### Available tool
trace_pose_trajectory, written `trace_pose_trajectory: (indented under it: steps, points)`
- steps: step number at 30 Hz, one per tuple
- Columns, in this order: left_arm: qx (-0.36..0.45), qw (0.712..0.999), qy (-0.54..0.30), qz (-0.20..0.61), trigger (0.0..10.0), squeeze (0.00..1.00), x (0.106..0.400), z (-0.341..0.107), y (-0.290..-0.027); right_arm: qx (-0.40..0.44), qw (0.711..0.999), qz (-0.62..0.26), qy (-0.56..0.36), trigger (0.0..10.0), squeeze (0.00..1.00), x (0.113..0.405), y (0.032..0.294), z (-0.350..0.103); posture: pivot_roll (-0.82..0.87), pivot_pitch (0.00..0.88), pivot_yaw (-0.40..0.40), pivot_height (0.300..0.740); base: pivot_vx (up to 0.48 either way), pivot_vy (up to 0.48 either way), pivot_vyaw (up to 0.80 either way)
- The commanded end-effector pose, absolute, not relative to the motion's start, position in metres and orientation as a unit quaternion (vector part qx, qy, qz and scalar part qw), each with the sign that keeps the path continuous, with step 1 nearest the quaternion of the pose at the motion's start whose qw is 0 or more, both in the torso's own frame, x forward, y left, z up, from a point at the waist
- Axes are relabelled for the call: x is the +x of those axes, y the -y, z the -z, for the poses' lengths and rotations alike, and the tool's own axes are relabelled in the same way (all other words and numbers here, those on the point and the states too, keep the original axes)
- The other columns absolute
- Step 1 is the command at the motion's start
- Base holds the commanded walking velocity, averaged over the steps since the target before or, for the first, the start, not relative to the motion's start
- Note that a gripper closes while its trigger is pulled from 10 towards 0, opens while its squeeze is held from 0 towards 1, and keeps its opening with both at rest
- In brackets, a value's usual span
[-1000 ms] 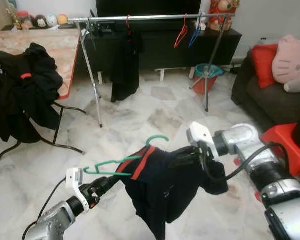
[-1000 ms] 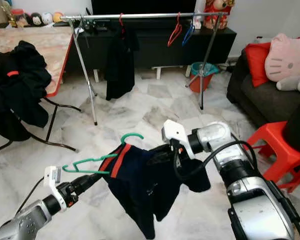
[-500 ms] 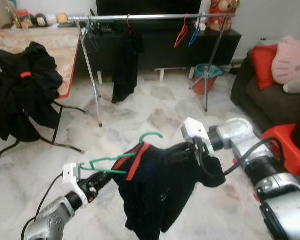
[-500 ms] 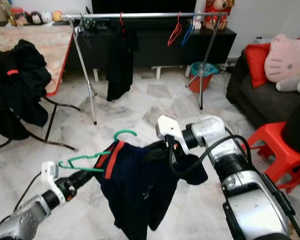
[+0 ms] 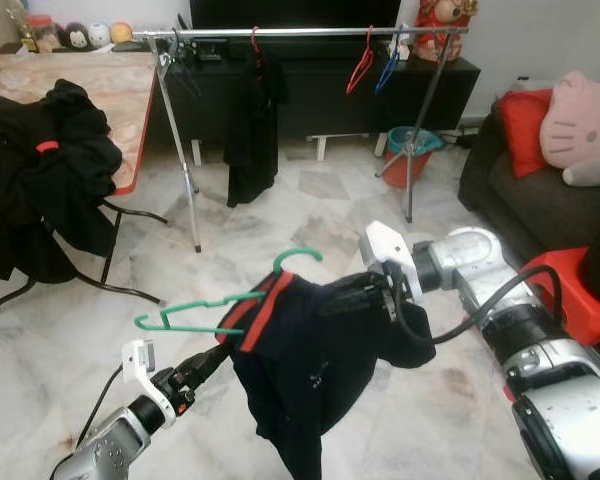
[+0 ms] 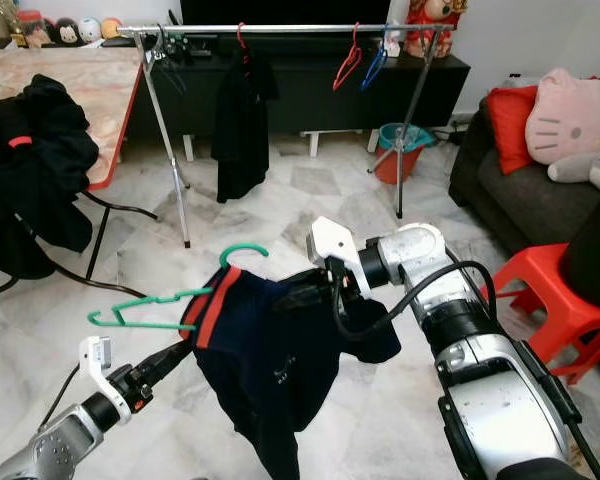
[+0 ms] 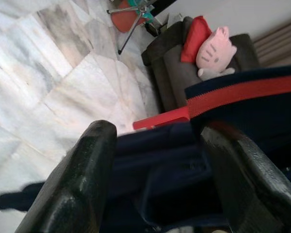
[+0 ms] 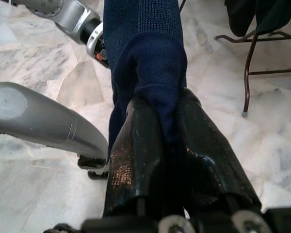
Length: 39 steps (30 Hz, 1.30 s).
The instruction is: Hang hanger
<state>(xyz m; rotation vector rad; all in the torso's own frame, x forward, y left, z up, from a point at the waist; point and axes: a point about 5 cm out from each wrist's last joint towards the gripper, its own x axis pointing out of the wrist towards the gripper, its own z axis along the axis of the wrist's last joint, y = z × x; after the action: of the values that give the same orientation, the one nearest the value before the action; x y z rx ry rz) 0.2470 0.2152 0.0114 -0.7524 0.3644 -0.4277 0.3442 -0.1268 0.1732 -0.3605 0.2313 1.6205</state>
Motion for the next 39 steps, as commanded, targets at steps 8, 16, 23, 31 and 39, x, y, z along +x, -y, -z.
trace_pose_trajectory:
  steps: [8, 16, 23, 31, 39]
  points:
    - [-0.405, 0.882, -0.133, 0.203, 10.0, 0.0, 0.255, -0.018, -0.213, -0.151, 0.677, -0.717, -0.072, 0.0, 0.0, 0.35, 0.125, -0.189, 0.16, 0.0, -0.097, 0.732, 0.0, 0.0, 0.0]
    - [-0.414, 0.873, -0.108, 0.234, 10.0, 0.0, 0.26, -0.026, -0.209, -0.146, 0.676, -0.719, -0.075, 0.0, 0.0, 0.349, 0.123, -0.186, 0.16, 0.0, -0.104, 0.732, 0.0, 0.0, 0.0]
    - [-0.422, 0.854, -0.108, 0.283, 10.0, 0.0, 0.254, -0.03, -0.207, -0.146, 0.676, -0.718, -0.079, 0.0, 0.0, 0.349, 0.124, -0.185, 0.16, 0.0, -0.108, 0.732, 0.0, 0.0, 0.0]
    - [-0.408, 0.844, -0.126, 0.326, 10.0, 0.0, 0.245, -0.03, -0.204, -0.146, 0.676, -0.717, -0.085, 0.0, 0.0, 0.349, 0.126, -0.183, 0.16, 0.0, -0.112, 0.732, 0.0, 0.0, 0.0]
    - [-0.387, 0.858, -0.14, 0.309, 10.0, 0.0, 0.246, -0.025, -0.205, -0.148, 0.676, -0.716, -0.088, 0.0, 0.0, 0.35, 0.126, -0.183, 0.16, 0.0, -0.117, 0.732, 0.0, 0.0, 0.0]
